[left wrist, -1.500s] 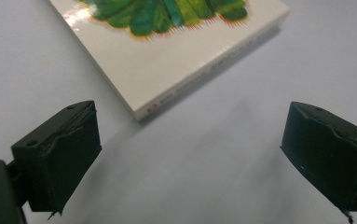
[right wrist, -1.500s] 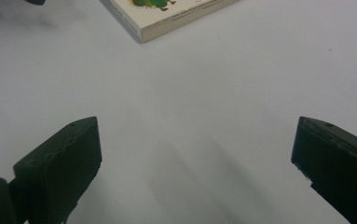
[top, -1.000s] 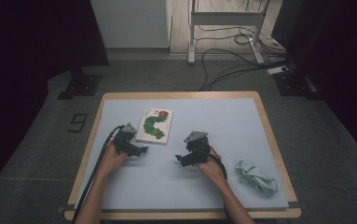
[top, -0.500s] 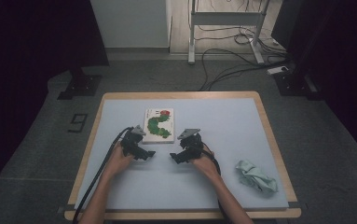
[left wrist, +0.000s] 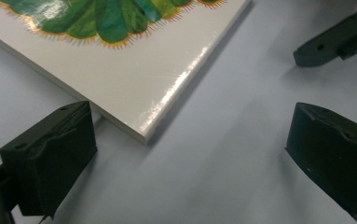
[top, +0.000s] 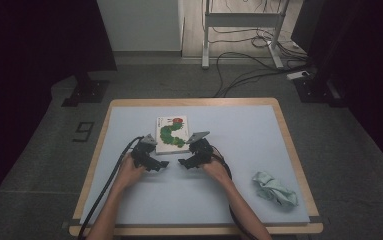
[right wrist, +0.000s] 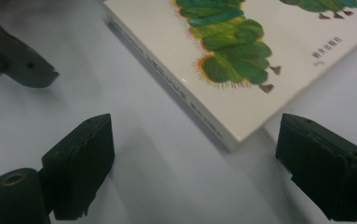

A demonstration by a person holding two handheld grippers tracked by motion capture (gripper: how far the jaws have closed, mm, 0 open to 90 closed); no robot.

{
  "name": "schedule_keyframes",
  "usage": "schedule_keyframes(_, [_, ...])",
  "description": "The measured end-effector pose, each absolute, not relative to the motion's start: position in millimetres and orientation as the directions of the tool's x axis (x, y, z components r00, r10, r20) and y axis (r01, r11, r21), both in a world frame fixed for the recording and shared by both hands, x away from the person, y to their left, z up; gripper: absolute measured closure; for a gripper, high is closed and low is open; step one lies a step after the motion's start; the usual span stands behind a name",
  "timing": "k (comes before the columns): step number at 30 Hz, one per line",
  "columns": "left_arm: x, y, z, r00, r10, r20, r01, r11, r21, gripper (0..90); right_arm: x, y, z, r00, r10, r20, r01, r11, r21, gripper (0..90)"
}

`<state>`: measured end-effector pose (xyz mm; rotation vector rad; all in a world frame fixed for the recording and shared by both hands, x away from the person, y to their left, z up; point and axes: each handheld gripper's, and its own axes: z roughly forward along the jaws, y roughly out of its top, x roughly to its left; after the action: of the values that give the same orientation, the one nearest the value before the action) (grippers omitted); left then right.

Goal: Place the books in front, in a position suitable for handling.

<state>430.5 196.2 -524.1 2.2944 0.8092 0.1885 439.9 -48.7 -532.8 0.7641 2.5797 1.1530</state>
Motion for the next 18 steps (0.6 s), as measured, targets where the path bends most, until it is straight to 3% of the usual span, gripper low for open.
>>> schedule_keyframes(11, [427.1,192.2,-526.0,0.795,0.605,-0.050,0.484,-0.583,0.652,0.0,439.8,-44.9,-532.2,-0.859,0.512,-0.030,0.323,0.587,0.743,8.8])
schedule_keyframes(18, [423.9,193.8,-527.3,0.788,0.611,-0.072,0.492,-0.554,0.671,0.0,438.4,-50.5,-531.9,-0.870,0.493,0.012,0.331,0.567,0.754,10.5])
